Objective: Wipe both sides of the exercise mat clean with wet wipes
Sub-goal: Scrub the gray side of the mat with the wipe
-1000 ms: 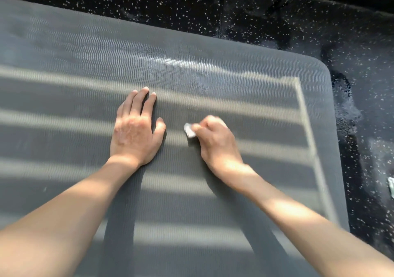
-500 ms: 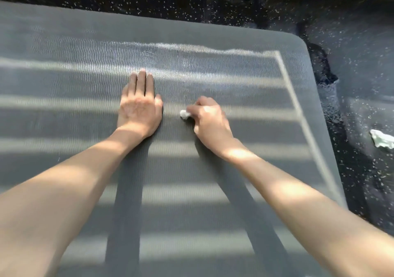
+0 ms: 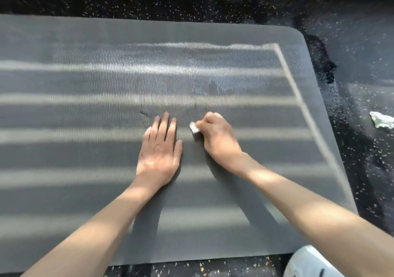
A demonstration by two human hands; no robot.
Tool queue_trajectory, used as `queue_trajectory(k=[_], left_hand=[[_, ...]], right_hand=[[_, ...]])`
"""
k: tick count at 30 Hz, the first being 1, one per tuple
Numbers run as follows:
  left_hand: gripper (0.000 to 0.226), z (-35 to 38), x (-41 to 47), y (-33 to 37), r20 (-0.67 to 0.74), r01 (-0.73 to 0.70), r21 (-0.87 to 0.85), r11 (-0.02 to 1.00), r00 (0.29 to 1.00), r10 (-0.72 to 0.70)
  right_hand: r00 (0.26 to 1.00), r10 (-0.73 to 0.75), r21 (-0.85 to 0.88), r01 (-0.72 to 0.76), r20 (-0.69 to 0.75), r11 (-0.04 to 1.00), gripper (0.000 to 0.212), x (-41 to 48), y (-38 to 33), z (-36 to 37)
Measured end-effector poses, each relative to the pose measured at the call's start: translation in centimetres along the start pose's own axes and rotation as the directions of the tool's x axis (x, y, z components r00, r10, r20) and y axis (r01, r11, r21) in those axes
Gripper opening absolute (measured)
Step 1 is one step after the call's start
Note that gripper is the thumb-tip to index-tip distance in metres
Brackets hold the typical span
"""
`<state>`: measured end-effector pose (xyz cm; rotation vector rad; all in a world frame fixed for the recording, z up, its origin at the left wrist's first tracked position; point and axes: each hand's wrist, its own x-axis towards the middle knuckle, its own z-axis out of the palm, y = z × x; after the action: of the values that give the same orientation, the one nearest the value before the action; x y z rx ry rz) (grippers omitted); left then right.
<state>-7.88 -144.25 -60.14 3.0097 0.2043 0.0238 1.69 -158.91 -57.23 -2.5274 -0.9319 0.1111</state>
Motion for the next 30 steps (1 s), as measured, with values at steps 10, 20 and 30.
queue_trajectory(k=[10, 20, 30], left_hand=[[0.058, -0.1, -0.2, 0.3, -0.018, 0.005, -0.014, 1.000, 1.000, -0.006], [0.055, 0.0, -0.5, 0.4, -0.051, 0.028, -0.072, 0.997, 0.998, -0.031], [0.063, 0.5, -5.6, 2.6, 0.055, -0.008, -0.005, 1.000, 0.998, 0.008]], right_hand=[[0.996, 0.012, 0.054, -0.007, -0.094, 0.999, 0.009, -4.9, -1.0, 0.2], [0.999, 0.000, 0.054, 0.003, -0.047, 0.999, 0.012, -5.1, -1.8, 0.1], [0.996, -0.087, 0.161, 0.083, 0.019, 0.983, 0.015, -8.9, -1.0, -0.2]])
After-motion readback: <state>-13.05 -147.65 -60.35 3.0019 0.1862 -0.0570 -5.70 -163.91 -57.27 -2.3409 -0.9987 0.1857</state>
